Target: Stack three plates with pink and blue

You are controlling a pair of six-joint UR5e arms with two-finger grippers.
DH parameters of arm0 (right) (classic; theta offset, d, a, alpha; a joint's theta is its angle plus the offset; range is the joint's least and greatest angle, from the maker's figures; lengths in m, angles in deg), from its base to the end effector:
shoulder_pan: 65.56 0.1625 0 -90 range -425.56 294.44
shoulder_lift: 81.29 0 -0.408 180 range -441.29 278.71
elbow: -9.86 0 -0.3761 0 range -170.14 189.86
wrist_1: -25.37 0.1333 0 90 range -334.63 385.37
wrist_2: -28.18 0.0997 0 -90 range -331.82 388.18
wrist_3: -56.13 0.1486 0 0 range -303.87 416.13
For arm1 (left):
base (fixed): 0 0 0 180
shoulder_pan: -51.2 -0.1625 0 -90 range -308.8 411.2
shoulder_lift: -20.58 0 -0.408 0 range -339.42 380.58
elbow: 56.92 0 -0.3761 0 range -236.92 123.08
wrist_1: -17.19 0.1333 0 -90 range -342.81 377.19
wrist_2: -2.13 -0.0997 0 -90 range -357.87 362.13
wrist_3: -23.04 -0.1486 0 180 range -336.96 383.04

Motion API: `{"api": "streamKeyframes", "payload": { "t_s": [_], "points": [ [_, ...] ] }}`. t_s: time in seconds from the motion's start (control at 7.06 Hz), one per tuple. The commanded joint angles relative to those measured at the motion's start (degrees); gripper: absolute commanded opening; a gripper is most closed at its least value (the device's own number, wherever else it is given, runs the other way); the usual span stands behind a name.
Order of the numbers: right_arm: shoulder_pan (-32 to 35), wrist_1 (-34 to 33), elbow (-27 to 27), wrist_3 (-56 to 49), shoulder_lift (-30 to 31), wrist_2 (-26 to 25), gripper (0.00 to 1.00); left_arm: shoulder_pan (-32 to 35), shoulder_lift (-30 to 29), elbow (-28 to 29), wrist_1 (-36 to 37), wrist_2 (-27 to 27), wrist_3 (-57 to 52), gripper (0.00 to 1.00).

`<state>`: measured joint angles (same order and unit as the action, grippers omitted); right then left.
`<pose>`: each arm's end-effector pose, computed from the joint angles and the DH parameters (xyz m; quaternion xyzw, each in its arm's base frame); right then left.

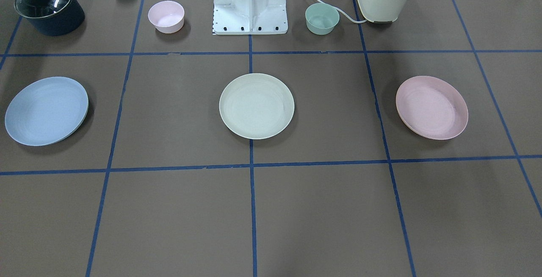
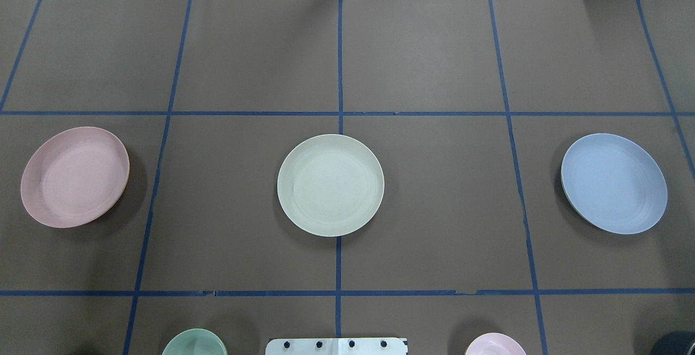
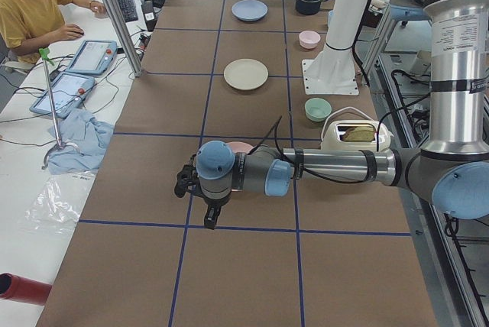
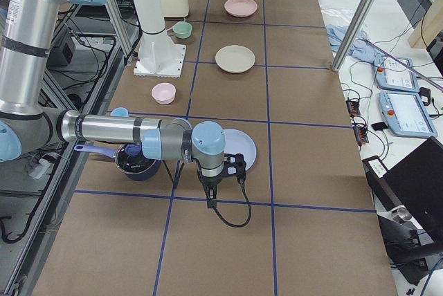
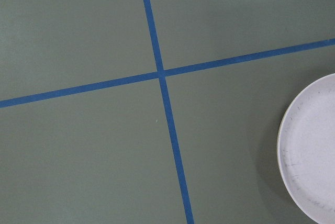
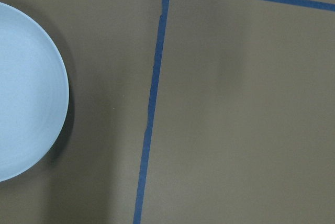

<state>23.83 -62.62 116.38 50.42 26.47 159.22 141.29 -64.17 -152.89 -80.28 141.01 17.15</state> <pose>0.0320 -0.3531 0.6699 0.0219 -0.3499 -0.0540 0.9350 -0.0221 -0.4513 0.6466 0.0864 0.4087 0.0754 0.9054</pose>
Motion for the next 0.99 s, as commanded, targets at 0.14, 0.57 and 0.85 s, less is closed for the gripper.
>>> {"api": "streamKeyframes", "payload": {
  "t_s": [0.14,0.57,0.85],
  "points": [
    [0.00,0.01,0.09,0.00,-0.09,0.09,1.00,0.00,0.10,-1.40,-1.48,0.07,0.08,1.00],
    [0.00,0.01,0.09,0.00,-0.09,0.09,1.00,-0.09,0.28,-1.14,-7.18,-2.64,0.00,1.00],
    [0.00,0.10,0.35,0.00,-0.26,0.18,1.00,-0.09,-0.24,1.39,-12.54,-1.96,0.26,1.00]
  ]
}}
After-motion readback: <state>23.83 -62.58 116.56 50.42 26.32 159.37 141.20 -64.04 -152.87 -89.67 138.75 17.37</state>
